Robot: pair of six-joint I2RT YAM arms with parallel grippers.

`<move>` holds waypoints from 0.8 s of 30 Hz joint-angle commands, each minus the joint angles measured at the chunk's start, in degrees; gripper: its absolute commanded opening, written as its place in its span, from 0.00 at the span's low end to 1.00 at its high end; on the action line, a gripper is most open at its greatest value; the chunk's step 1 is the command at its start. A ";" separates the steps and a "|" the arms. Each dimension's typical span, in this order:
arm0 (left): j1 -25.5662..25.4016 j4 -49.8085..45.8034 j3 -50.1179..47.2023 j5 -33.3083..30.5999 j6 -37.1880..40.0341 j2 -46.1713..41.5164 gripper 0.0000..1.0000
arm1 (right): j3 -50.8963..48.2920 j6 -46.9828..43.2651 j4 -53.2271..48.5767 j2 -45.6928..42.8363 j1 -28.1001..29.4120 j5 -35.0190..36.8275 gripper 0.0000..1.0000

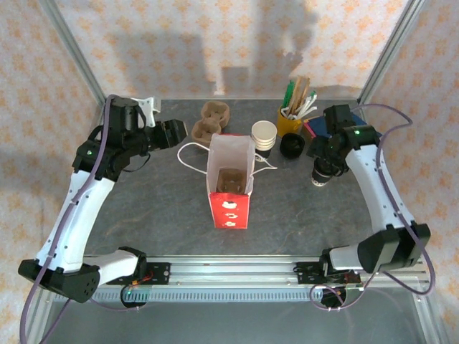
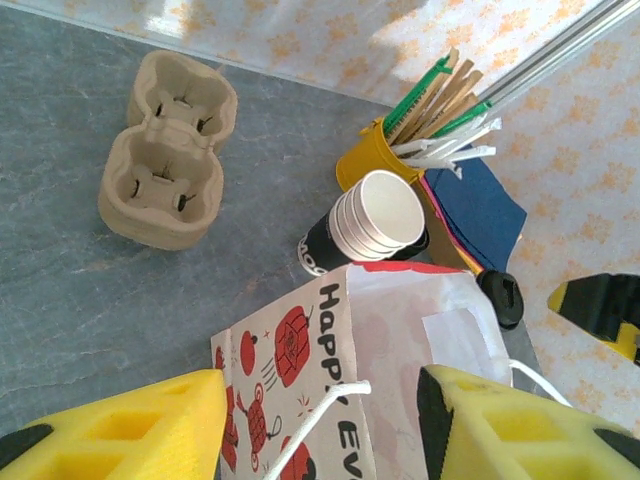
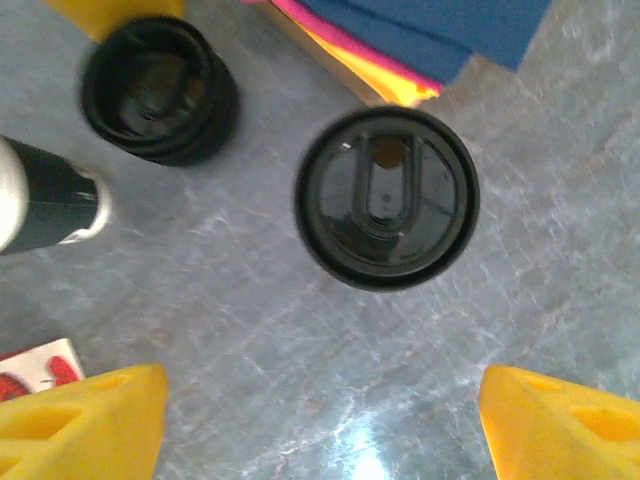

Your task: Pack the takeout coffee

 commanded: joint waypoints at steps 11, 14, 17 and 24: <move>-0.30 5.65 -5.24 5.52 6.28 2.08 0.56 | -2.77 -10.75 4.22 6.34 -7.53 -0.64 0.95; -0.37 5.47 -5.26 4.81 7.10 2.50 0.56 | -2.79 -11.94 6.02 7.81 -8.02 -2.68 0.94; -0.35 5.89 -5.64 5.36 6.94 2.57 0.56 | -2.28 -12.79 6.82 9.39 -8.38 -2.76 0.94; -0.30 6.36 -6.75 5.67 6.59 2.58 0.55 | -1.69 -13.11 6.77 11.49 -8.76 -3.42 0.91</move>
